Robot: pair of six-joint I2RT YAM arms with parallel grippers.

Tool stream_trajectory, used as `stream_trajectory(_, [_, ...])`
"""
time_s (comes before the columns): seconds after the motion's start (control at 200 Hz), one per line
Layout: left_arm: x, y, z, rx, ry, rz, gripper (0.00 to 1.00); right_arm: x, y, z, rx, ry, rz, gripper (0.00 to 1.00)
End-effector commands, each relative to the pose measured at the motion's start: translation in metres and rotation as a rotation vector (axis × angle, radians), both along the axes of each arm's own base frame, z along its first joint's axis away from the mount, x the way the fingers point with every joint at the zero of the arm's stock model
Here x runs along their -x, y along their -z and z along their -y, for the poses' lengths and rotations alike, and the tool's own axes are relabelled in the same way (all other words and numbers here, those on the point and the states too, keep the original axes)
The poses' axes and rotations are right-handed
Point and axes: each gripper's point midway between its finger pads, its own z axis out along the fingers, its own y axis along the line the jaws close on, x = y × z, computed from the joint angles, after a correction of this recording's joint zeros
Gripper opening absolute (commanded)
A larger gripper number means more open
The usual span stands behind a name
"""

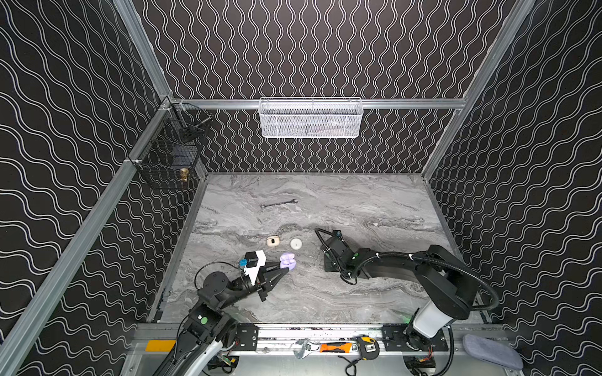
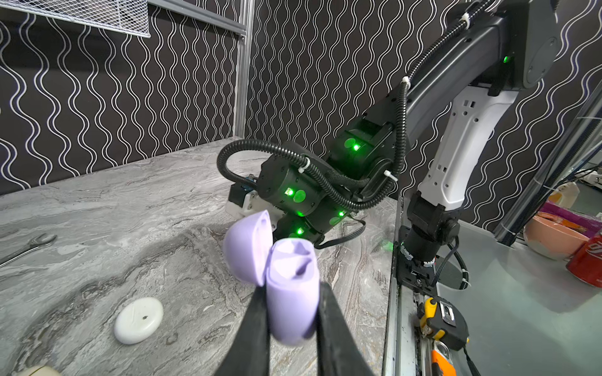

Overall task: Insert the wireless bluetooth earbuds into the charging case
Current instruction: 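Lower the right gripper and close it on a lilac earbud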

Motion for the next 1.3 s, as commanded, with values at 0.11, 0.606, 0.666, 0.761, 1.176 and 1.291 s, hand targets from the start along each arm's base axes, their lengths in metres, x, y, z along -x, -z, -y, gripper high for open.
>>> stream_trajectory(0.11, [0.007, -0.011, 0.004, 0.023, 0.046, 0.057, 0.00, -0.003, -0.038, 0.003, -0.032, -0.002, 0.067, 0.24])
stream_trajectory(0.606, [0.015, -0.016, 0.006, 0.043, 0.088, 0.088, 0.00, -0.012, -0.021, -0.006, 0.028, -0.117, -0.061, 0.60])
stream_trajectory(0.666, [0.014, -0.016, 0.006, 0.041, 0.087, 0.086, 0.00, -0.012, -0.017, -0.007, 0.040, -0.124, -0.077, 0.60])
stream_trajectory(0.761, [0.015, -0.017, 0.006, 0.041, 0.086, 0.088, 0.00, -0.011, -0.011, -0.013, 0.035, -0.149, -0.098, 0.58])
stream_trajectory(1.176, [0.015, -0.019, 0.003, 0.041, 0.071, 0.092, 0.00, -0.014, 0.009, -0.015, 0.087, -0.149, -0.143, 0.46])
stream_trajectory(1.291, [0.014, -0.017, 0.002, 0.039, 0.060, 0.088, 0.00, -0.014, 0.013, -0.014, 0.104, -0.147, -0.154, 0.41])
